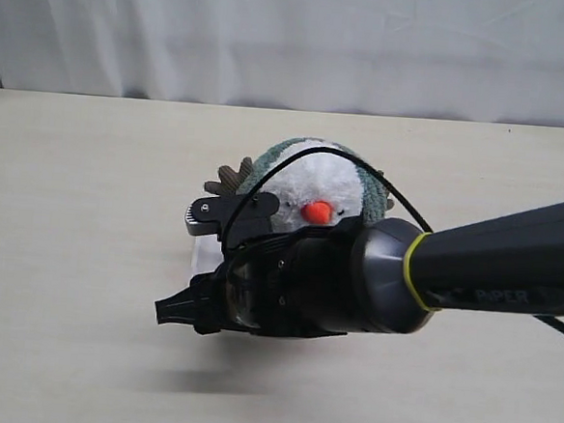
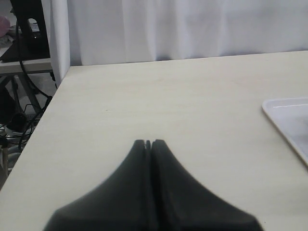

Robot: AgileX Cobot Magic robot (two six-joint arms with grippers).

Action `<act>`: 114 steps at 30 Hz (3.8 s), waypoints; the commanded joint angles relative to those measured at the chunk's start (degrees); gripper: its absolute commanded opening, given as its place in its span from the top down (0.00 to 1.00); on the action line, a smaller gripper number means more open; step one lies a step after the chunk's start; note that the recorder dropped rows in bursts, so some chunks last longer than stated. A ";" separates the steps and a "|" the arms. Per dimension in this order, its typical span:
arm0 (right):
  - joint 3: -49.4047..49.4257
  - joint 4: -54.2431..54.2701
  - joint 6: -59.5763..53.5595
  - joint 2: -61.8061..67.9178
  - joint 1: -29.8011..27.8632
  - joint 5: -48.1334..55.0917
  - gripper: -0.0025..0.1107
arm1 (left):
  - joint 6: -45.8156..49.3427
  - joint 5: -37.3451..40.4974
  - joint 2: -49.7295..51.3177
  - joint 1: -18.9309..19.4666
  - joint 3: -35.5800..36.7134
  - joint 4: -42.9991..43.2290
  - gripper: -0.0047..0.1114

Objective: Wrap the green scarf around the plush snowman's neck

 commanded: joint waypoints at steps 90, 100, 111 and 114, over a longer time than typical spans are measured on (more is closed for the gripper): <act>8.22 22.33 -43.85 -11.24 -1.32 17.27 0.50 | -0.01 -0.72 -0.12 -0.33 0.09 0.03 0.96; 8.22 21.84 -38.07 -27.02 -2.37 25.18 0.38 | -0.01 -0.72 -0.12 -0.33 0.09 0.03 0.96; 8.59 21.73 -38.75 -26.21 -13.47 22.59 0.38 | -0.01 -0.72 -0.12 -0.33 0.09 0.03 0.96; 10.80 22.47 -39.95 -26.21 -15.92 15.23 0.38 | -0.01 -0.72 -0.12 -0.33 0.09 0.03 0.96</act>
